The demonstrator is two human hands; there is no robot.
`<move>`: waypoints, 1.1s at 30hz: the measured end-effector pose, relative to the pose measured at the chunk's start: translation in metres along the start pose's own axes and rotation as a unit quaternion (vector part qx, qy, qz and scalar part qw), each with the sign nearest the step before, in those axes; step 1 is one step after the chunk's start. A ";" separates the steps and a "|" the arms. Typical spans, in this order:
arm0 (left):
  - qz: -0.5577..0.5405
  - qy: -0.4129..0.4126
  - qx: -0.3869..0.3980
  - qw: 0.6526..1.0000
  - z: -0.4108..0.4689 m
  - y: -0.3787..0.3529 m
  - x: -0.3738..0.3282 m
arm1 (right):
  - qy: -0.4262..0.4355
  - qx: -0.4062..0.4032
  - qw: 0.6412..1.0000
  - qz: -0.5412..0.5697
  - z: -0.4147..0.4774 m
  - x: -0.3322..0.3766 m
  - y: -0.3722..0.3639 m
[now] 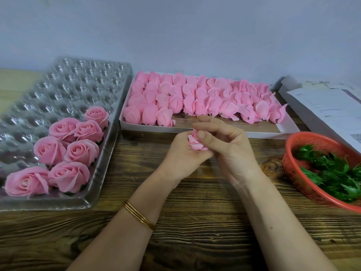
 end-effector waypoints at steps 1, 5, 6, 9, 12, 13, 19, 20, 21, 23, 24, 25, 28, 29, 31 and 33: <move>-0.001 0.002 0.000 1.000 0.000 0.000 0.000 | 0.001 0.002 1.000 0.002 0.000 0.000 0.000; 0.006 0.008 0.006 1.000 -0.001 0.000 -0.002 | 0.002 0.014 1.000 0.002 -0.001 0.000 0.000; 0.007 0.008 0.006 1.000 -0.001 0.000 -0.002 | 0.003 0.014 1.000 0.000 -0.001 0.000 0.000; 0.006 0.011 0.007 1.000 -0.001 0.000 -0.002 | 0.003 0.009 1.000 -0.007 -0.001 -0.001 0.000; 0.010 0.011 0.005 1.000 -0.002 0.000 -0.003 | 0.006 0.012 1.000 -0.008 -0.001 -0.002 -0.001; 0.010 0.012 0.006 1.000 -0.002 0.000 -0.003 | 0.009 0.017 1.000 -0.006 -0.001 -0.002 -0.001; 0.006 0.020 0.004 1.000 -0.002 0.000 -0.002 | 0.002 0.028 1.000 -0.003 0.000 -0.005 -0.001; 0.007 0.022 0.006 1.000 -0.002 0.000 -0.002 | -0.001 0.028 1.000 -0.003 0.000 -0.006 -0.001; 0.006 0.024 0.007 1.000 -0.002 0.000 -0.002 | -0.004 0.029 1.000 -0.004 0.000 -0.007 -0.001; 0.003 0.023 0.003 1.000 -0.002 0.001 -0.002 | -0.009 0.031 0.999 -0.009 0.001 -0.008 0.000; 0.002 0.023 0.001 1.000 -0.001 0.001 -0.002 | -0.009 0.032 0.999 -0.011 0.001 -0.009 0.001; 0.000 0.023 0.000 1.000 -0.001 0.001 -0.002 | -0.007 0.034 0.999 -0.013 0.000 -0.009 0.001; -0.012 0.024 0.002 1.000 -0.001 0.001 -0.002 | 0.005 0.034 0.998 -0.046 -0.001 -0.011 0.001; -0.018 0.024 0.004 1.000 -0.001 0.002 -0.002 | 0.012 0.032 0.997 -0.066 -0.002 -0.011 0.000; -0.028 0.027 0.003 0.999 0.000 0.002 -0.002 | 0.030 0.024 0.993 -0.116 -0.003 -0.012 -0.001; -0.034 0.028 -0.001 0.999 0.001 0.003 -0.001 | 0.042 0.021 0.987 -0.156 -0.003 -0.013 -0.002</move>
Point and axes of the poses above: each hand's wrist, its own z-axis towards the middle knuckle, its own y-axis out of the back of the hand, x = y × z, the point moved 2 cm from there along z, towards the middle knuckle, and after that the axes turned 9 degrees about y, right-handed, at the moved point
